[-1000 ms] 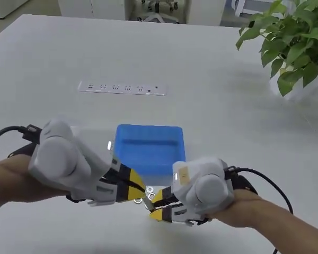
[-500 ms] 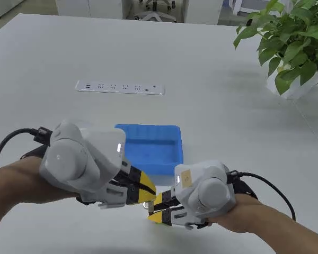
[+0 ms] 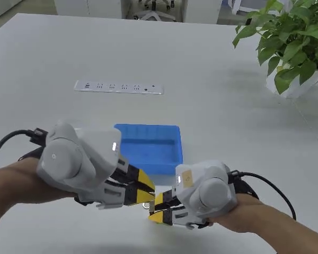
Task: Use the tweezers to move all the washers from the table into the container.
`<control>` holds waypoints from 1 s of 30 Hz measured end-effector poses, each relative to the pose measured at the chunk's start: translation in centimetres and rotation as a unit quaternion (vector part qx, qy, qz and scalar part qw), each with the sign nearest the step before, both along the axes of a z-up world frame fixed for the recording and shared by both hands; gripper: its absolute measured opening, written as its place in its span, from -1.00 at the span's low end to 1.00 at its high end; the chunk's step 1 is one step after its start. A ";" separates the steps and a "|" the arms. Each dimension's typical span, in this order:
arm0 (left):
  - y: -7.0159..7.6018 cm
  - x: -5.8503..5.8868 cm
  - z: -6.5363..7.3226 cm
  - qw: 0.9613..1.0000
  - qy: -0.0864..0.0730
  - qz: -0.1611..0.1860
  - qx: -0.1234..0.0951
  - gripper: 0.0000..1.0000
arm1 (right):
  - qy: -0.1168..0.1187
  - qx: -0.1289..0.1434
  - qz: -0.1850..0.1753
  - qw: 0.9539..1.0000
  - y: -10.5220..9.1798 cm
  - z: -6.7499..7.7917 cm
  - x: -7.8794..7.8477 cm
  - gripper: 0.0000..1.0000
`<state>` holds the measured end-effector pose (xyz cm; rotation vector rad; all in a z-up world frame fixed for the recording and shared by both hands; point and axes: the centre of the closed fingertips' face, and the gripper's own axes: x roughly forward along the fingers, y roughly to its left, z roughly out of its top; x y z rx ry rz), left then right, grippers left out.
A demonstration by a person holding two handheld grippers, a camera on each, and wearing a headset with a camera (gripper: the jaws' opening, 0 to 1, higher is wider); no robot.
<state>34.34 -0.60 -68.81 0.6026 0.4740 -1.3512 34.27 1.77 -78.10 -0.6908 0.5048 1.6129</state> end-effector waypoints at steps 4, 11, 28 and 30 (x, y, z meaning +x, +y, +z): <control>-0.2 -0.1 -0.2 1.000 0.004 0.002 -0.007 -0.83 | -0.001 -0.001 0.001 1.000 0.0 0.0 0.0 -0.82; -0.4 -0.2 -0.4 1.000 0.008 0.003 -0.016 -0.88 | 0.000 0.000 0.002 1.000 0.0 0.0 -0.1 -0.82; -0.4 -0.3 -0.2 0.999 0.017 0.007 -0.026 -0.90 | -0.008 -0.005 -0.003 1.000 0.0 0.3 0.2 -0.70; -0.4 -0.3 -0.2 1.000 0.016 0.007 -0.025 -0.90 | -0.008 -0.006 -0.004 1.000 0.0 0.4 0.2 -0.67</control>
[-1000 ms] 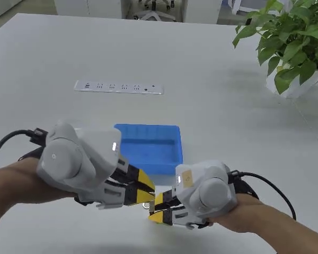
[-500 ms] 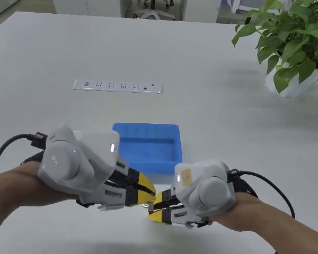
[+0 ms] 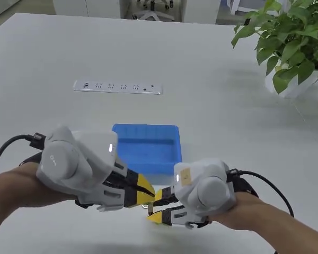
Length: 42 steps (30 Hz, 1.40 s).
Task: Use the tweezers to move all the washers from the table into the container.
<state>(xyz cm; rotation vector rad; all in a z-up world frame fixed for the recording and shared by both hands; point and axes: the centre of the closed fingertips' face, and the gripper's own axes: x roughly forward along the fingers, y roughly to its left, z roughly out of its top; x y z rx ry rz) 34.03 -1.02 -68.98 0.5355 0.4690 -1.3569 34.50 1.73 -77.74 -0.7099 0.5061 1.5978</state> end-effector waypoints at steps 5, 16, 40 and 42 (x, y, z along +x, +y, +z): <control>0.2 0.0 -0.1 1.000 0.001 -0.001 0.002 -0.90 | 0.003 0.002 -0.013 1.000 -0.3 0.4 0.3 -0.57; 0.3 0.2 0.3 1.000 -0.004 -0.001 0.005 -0.90 | 0.008 0.014 -0.054 0.998 -1.6 1.3 0.9 -0.39; 0.9 1.4 0.6 1.000 -0.011 -0.003 0.009 -0.90 | 0.014 0.038 -0.125 0.991 -3.9 2.1 2.2 -0.16; 1.0 1.4 0.5 1.000 -0.011 -0.003 0.010 -0.90 | 0.015 0.038 -0.126 0.991 -3.9 2.1 2.2 -0.17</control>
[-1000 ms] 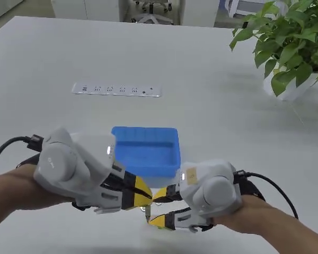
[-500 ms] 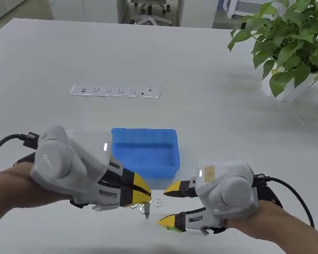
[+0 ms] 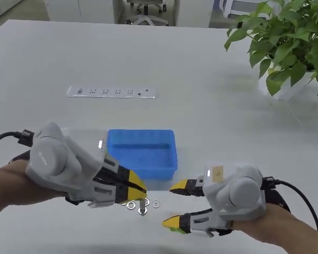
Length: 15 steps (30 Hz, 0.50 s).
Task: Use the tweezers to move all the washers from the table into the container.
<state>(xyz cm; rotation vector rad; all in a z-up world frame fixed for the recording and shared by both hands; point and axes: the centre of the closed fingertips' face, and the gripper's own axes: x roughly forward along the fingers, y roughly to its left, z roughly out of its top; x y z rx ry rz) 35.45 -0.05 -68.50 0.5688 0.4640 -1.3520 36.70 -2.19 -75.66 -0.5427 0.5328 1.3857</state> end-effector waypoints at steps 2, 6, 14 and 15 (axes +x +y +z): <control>0.1 0.1 -0.1 1.000 0.000 0.000 -0.001 -0.90 | 0.001 0.000 0.000 1.000 0.0 0.0 -0.1 -0.17; 0.2 0.3 -0.3 1.000 -0.002 0.001 0.002 -0.90 | 0.001 -0.002 0.002 1.000 0.0 -0.2 -0.3 -0.17; 0.1 0.5 -0.3 1.000 0.003 0.002 -0.004 -0.90 | 0.004 -0.005 0.001 1.000 -0.3 -0.5 -0.4 -0.17; 0.0 0.5 -0.3 1.000 0.005 0.001 -0.005 -0.90 | 0.004 -0.005 0.001 1.000 -0.3 -0.5 -0.4 -0.17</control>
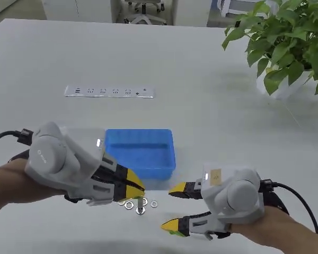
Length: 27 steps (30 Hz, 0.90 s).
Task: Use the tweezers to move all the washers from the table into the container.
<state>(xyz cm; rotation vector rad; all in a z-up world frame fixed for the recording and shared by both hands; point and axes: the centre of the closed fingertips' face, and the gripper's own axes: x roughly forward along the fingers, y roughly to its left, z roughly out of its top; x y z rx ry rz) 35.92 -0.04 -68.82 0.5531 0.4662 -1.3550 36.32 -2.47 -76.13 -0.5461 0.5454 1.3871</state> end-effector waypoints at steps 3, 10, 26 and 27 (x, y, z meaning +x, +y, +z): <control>-0.1 -0.1 -0.1 1.000 0.000 -0.002 0.001 -0.90 | 0.000 -0.002 -0.001 1.000 -0.1 -0.1 0.0 -0.18; -0.1 0.1 -0.2 1.000 0.000 0.000 0.003 -0.90 | 0.001 -0.004 0.001 1.000 -0.2 -0.2 -0.1 -0.18; 0.4 0.2 -0.2 1.000 0.010 0.013 0.001 -0.90 | 0.001 0.009 0.021 1.000 1.4 0.0 -0.2 -0.26; 0.3 0.2 -0.2 1.000 0.011 0.013 0.000 -0.90 | 0.001 0.010 0.023 1.000 1.5 0.0 -0.2 -0.27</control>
